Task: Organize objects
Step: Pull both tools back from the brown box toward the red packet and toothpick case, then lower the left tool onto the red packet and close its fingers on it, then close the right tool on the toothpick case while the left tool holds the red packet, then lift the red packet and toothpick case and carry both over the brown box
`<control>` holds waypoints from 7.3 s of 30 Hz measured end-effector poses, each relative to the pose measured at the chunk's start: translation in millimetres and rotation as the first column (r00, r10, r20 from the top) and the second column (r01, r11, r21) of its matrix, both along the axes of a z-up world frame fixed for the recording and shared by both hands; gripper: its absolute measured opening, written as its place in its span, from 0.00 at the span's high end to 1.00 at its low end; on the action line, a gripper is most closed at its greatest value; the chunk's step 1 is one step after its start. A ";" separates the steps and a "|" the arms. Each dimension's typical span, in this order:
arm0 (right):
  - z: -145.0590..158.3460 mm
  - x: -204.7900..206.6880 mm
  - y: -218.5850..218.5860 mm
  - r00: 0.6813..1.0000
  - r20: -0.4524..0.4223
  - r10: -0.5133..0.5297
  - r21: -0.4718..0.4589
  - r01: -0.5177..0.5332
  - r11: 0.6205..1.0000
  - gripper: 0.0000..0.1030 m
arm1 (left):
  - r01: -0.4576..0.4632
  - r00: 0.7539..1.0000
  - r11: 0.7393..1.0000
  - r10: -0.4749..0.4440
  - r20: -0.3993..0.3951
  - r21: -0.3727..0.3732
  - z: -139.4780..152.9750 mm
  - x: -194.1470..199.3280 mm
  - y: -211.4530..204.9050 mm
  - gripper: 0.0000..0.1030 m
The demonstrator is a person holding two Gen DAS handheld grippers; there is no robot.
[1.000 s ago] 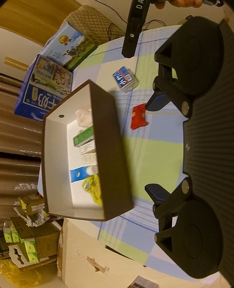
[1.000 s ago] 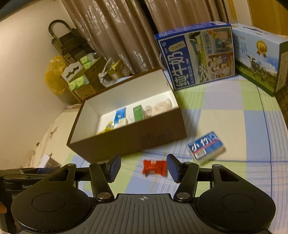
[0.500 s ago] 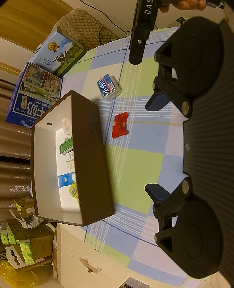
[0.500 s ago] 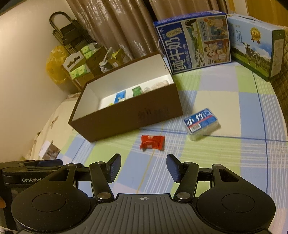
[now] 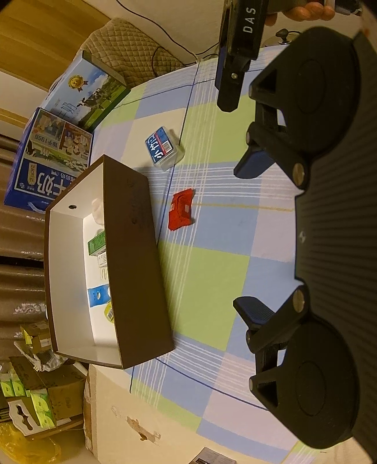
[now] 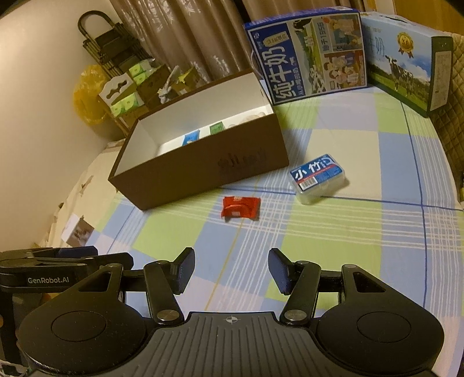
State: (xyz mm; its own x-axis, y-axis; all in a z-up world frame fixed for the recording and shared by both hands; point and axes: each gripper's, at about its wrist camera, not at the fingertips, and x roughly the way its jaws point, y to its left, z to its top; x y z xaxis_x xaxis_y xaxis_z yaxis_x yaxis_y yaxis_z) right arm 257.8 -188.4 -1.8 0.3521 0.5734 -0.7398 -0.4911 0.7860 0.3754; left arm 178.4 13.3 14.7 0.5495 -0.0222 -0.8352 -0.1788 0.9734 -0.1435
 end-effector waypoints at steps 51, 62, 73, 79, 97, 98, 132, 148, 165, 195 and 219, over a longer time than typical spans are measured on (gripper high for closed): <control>-52.0 42.7 -54.1 0.948 -0.148 -0.282 -0.110 0.267 0.957 0.48 | 0.453 0.888 0.877 -0.460 0.002 0.160 -103.6 137.6 -24.8 0.22; -55.7 47.6 -64.6 0.922 -0.172 -0.347 -0.142 0.326 0.935 0.48 | 0.576 0.813 0.799 -0.581 -0.025 0.173 -132.4 172.4 -29.9 0.36; -59.1 49.5 -61.5 0.918 -0.180 -0.353 -0.156 0.328 0.932 0.48 | 0.533 0.846 0.846 -0.532 -0.036 0.035 -137.0 152.5 -26.9 0.60; -60.7 48.4 -65.9 0.912 -0.181 -0.368 -0.160 0.342 0.926 0.48 | 0.555 0.832 0.831 -0.555 -0.012 0.038 -126.7 150.8 -31.6 0.48; -64.0 53.5 -68.4 0.910 -0.181 -0.373 -0.145 0.350 0.925 0.48 | 0.486 0.874 0.871 -0.486 -0.022 0.066 -130.8 151.1 -25.5 0.76; -63.9 57.1 -65.2 0.914 -0.177 -0.365 -0.141 0.343 0.929 0.48 | 0.454 0.891 0.889 -0.453 -0.024 0.063 -130.6 149.0 -19.1 0.76; -108.7 182.7 48.3 0.953 -0.074 -0.293 -0.087 0.287 0.954 0.45 | 0.006 0.998 0.995 0.000 -0.059 0.095 -126.4 98.4 85.8 0.74; -109.3 83.3 84.4 0.986 -0.022 0.163 -0.180 -0.164 0.970 0.49 | -0.001 0.996 0.994 0.010 -0.084 0.105 -124.5 77.4 71.7 0.74; -108.6 2.5 91.4 0.954 -0.090 0.285 -0.245 -0.299 0.922 0.40 | -0.059 0.987 0.997 0.066 -0.146 0.052 -119.3 5.0 50.9 0.69; -118.3 -19.0 91.9 0.975 -0.043 0.218 -0.283 -0.221 0.933 0.44 | -0.074 0.981 0.991 0.092 -0.169 0.107 -121.4 2.9 45.9 0.65; -99.2 -5.0 88.8 0.978 -0.040 0.206 -0.207 -0.210 0.956 0.47 | -0.056 0.989 0.995 0.067 -0.134 0.083 -104.4 7.9 53.4 0.66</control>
State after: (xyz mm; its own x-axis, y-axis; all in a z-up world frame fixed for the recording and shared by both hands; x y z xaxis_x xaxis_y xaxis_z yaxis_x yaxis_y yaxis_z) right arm 252.8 -99.6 -101.0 0.2274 0.4645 -0.8559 -0.6467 0.7291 0.2239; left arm 186.2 66.7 -89.7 0.4289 0.0769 -0.9001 -0.2516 0.9671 -0.0373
